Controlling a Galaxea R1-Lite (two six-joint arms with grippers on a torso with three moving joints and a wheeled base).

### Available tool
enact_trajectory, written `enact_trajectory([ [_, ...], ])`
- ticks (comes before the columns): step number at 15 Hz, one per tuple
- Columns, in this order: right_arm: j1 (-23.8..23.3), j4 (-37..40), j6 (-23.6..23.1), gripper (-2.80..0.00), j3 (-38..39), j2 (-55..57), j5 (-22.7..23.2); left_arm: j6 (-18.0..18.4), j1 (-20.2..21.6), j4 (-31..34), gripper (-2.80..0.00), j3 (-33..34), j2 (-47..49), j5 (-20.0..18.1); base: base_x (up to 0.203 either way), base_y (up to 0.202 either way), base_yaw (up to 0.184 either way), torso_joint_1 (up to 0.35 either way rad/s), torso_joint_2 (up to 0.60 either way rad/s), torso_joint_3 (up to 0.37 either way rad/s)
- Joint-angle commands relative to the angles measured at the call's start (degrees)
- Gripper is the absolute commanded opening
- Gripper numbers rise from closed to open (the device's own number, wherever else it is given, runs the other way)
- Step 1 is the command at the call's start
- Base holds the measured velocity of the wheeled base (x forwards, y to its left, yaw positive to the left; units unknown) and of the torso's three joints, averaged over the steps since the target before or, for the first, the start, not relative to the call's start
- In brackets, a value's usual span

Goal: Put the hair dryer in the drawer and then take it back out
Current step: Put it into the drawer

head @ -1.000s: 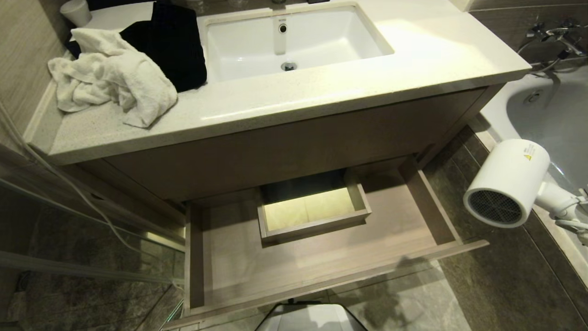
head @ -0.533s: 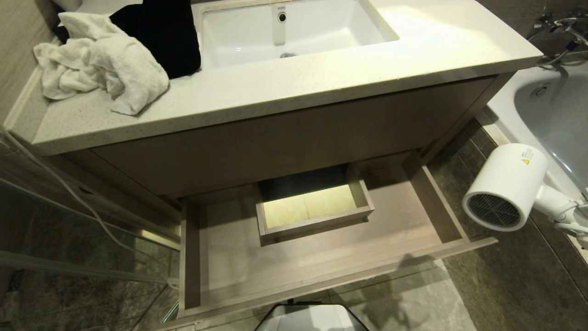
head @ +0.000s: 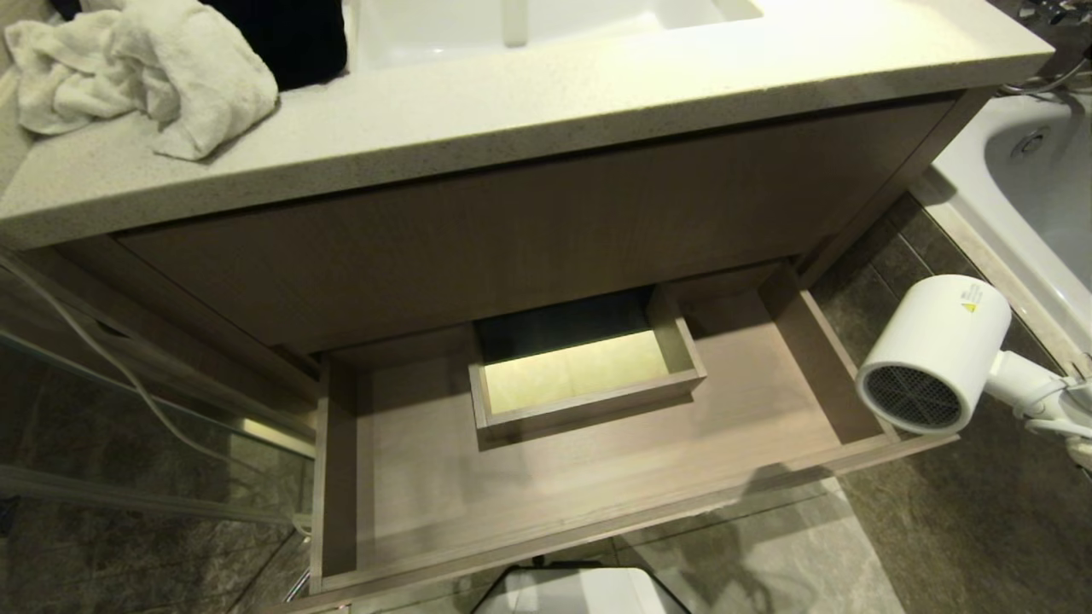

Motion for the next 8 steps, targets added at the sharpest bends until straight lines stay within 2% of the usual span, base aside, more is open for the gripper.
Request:
enact_trajectory([
  [1,-0.01,0.07,-0.21,-2.80,0.02,0.70,0.11,0.02,0.00,-0.07,-2.80,0.00,-0.01,-0.01,0.000,0.000,0.000,-0.304,0.55,0.226],
  [8,-0.01,-0.18,-0.21,-2.80,-0.36,2.75,0.20,0.02,0.00,-0.07,-2.80,0.06,-0.03,-0.01,0.000,0.000,0.000,-0.310,0.52,0.204],
])
